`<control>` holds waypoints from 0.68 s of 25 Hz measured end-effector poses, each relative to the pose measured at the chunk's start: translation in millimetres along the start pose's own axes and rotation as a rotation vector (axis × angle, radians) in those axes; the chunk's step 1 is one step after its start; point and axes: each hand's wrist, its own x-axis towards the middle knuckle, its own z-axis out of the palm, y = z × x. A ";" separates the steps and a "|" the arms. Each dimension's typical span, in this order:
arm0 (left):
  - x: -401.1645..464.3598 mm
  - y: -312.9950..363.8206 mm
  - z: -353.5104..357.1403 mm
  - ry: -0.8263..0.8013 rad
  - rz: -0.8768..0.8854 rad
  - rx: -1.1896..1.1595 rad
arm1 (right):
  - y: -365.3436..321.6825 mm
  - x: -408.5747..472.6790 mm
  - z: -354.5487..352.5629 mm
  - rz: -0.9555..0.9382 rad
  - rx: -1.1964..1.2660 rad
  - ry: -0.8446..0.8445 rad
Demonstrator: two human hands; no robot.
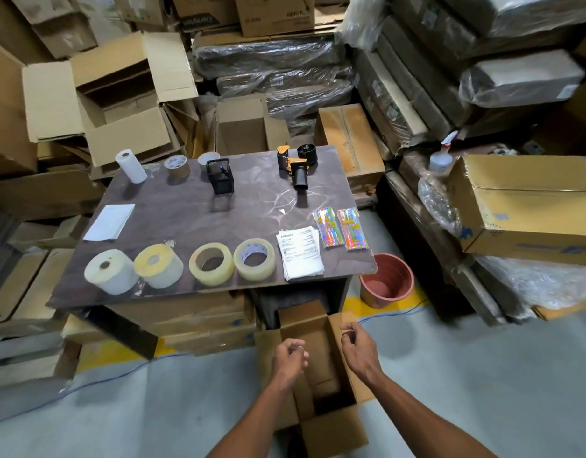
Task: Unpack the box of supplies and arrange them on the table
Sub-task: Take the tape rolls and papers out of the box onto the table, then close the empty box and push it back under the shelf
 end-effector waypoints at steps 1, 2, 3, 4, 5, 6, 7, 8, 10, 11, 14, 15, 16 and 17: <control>-9.5 -1.8 1.5 0.012 0.005 -0.017 | 1.6 -3.9 -3.3 -0.012 0.005 -0.020; -19.3 -4.6 4.8 0.026 0.006 -0.033 | 5.3 -8.0 -6.3 -0.013 0.007 -0.039; -29.0 -9.1 9.5 0.044 0.003 -0.053 | 10.2 -14.1 -10.0 -0.012 -0.002 -0.060; -37.3 -14.6 15.2 0.061 -0.010 -0.073 | 16.5 -20.4 -13.8 -0.015 -0.012 -0.082; -47.6 -21.9 22.7 0.079 -0.030 -0.092 | 25.5 -28.7 -17.7 -0.020 -0.024 -0.105; -57.0 -30.5 29.9 0.091 -0.047 -0.105 | 35.3 -37.0 -21.2 -0.024 -0.033 -0.123; -65.7 -40.5 37.1 0.096 -0.057 -0.116 | 45.7 -45.2 -24.1 -0.020 -0.046 -0.140; -75.0 -52.6 43.8 0.101 -0.067 -0.125 | 57.0 -54.6 -27.4 -0.012 -0.062 -0.158; -91.2 -71.8 53.5 0.106 -0.085 -0.147 | 80.5 -69.5 -33.4 0.014 -0.095 -0.188; -97.2 -80.6 56.1 0.109 -0.088 -0.143 | 93.2 -75.3 -35.0 0.030 -0.109 -0.198; -104.6 -109.6 62.4 0.107 -0.105 -0.089 | 128.7 -82.8 -37.6 0.081 -0.152 -0.257; -101.1 -120.9 65.2 0.105 -0.107 -0.063 | 140.4 -80.5 -35.5 0.093 -0.168 -0.269; -96.3 -133.3 66.9 0.102 -0.111 -0.039 | 150.1 -76.9 -32.0 0.094 -0.182 -0.285; -88.1 -147.3 69.0 0.097 -0.123 -0.013 | 159.7 -73.0 -26.4 0.095 -0.193 -0.304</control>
